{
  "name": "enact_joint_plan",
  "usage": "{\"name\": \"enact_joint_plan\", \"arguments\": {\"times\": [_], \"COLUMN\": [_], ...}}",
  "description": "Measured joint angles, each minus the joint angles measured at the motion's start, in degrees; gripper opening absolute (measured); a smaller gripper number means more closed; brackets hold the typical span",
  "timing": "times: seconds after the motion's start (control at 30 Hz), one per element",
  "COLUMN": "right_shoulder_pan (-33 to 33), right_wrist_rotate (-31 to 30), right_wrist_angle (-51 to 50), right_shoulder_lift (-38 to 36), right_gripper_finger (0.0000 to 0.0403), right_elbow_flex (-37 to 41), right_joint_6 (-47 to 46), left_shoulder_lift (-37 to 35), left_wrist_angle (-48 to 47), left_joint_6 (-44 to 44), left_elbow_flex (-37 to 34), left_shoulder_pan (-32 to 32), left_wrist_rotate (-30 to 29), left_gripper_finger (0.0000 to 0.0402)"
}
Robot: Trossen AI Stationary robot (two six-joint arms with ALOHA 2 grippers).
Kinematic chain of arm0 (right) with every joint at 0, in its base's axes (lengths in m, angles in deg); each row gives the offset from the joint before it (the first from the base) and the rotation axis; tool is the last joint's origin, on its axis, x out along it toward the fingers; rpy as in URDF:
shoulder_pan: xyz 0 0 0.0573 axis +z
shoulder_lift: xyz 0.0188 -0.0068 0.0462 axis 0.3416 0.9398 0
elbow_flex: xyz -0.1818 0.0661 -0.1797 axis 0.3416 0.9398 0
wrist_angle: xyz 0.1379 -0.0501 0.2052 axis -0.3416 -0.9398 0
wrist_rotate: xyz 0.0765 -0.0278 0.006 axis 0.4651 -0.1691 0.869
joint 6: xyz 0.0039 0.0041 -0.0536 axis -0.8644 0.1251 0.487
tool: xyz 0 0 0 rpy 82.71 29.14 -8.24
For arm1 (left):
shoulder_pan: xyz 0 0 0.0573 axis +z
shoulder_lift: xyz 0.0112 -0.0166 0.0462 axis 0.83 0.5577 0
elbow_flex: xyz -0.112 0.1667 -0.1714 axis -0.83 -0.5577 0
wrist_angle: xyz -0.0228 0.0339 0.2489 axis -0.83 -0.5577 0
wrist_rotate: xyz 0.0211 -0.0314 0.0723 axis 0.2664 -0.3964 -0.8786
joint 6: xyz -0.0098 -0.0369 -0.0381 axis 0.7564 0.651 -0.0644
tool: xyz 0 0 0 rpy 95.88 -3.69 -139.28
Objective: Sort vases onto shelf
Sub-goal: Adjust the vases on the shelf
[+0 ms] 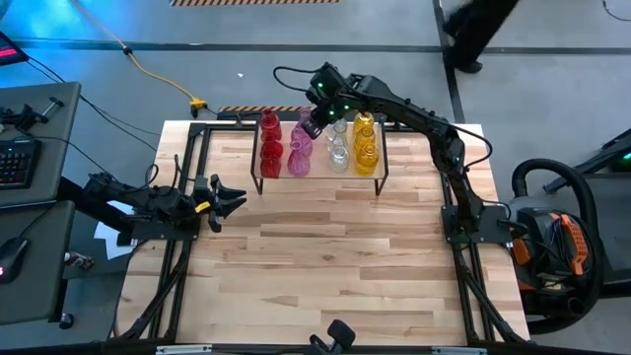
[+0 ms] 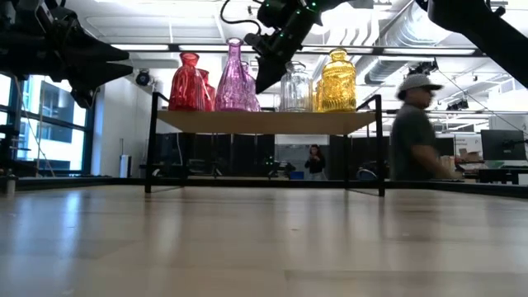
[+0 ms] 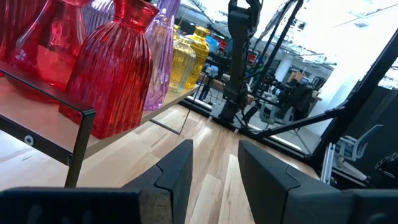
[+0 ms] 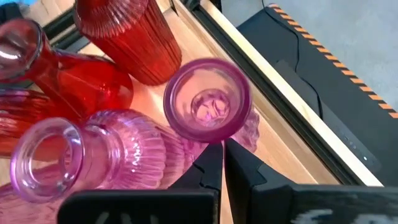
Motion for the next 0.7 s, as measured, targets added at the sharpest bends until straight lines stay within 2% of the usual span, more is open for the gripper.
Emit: {"name": "enact_joint_plan", "arguments": {"times": [0.7], "right_shoulder_pan": [0.04], "right_wrist_rotate": [1.57], "right_wrist_angle": [1.63], "right_shoulder_lift": [0.07], "right_gripper_finger": [0.0], "right_elbow_flex": [0.0], "right_joint_6": [0.02], "left_shoulder_lift": [0.0], "left_wrist_angle": [-0.01], "left_joint_6": [-0.06], "left_elbow_flex": [0.0], "left_shoulder_pan": [0.0], "left_wrist_rotate": [0.0], "left_gripper_finger": [0.012]}}
